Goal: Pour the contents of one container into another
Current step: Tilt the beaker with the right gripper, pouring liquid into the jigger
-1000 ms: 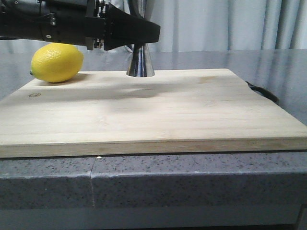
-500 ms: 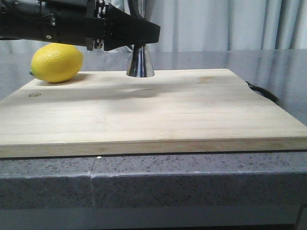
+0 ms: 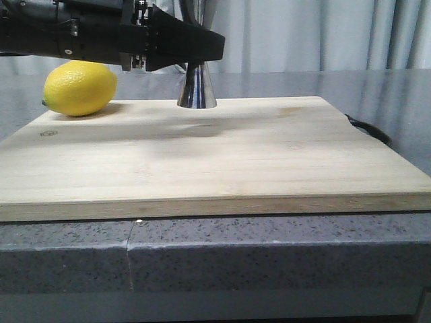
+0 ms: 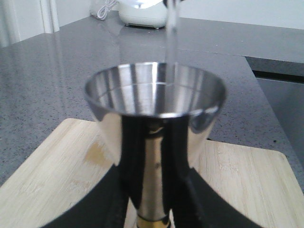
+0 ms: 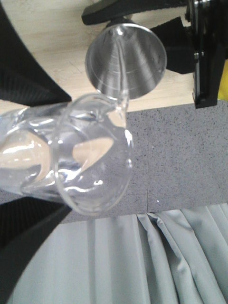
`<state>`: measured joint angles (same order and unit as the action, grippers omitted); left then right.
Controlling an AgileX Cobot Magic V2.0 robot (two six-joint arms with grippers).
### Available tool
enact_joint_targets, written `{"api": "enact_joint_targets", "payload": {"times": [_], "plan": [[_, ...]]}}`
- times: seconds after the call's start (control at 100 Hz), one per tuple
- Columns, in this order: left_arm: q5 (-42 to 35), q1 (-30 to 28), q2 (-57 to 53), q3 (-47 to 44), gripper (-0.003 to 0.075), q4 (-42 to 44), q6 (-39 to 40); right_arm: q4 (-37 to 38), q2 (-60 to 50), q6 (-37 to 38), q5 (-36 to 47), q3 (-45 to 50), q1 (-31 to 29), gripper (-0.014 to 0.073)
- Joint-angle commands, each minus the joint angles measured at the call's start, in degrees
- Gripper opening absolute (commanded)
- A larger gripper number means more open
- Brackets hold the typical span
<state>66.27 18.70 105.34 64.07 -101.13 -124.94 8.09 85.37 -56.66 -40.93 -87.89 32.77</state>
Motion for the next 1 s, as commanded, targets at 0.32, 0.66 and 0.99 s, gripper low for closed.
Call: {"api": "enact_joint_targets", "payload": {"times": [0.32,0.66,0.99], "plan": [[5.14,0.43,-2.71,1.79,0.0154,-4.10,0.45,0.56,-1.92,-6.13,5.21,-2.20,0.17,0.0312],[5.14,0.43,-2.71,1.79,0.0154,-4.10,0.45,0.76,-1.92,-9.80,6.81,-2.20,0.17,0.0312],[5.14,0.43,-2.71,1.79,0.0154,-4.10,0.45,3.27,-1.92,-10.68,7.76,-2.20,0.17,0.0312]]}}
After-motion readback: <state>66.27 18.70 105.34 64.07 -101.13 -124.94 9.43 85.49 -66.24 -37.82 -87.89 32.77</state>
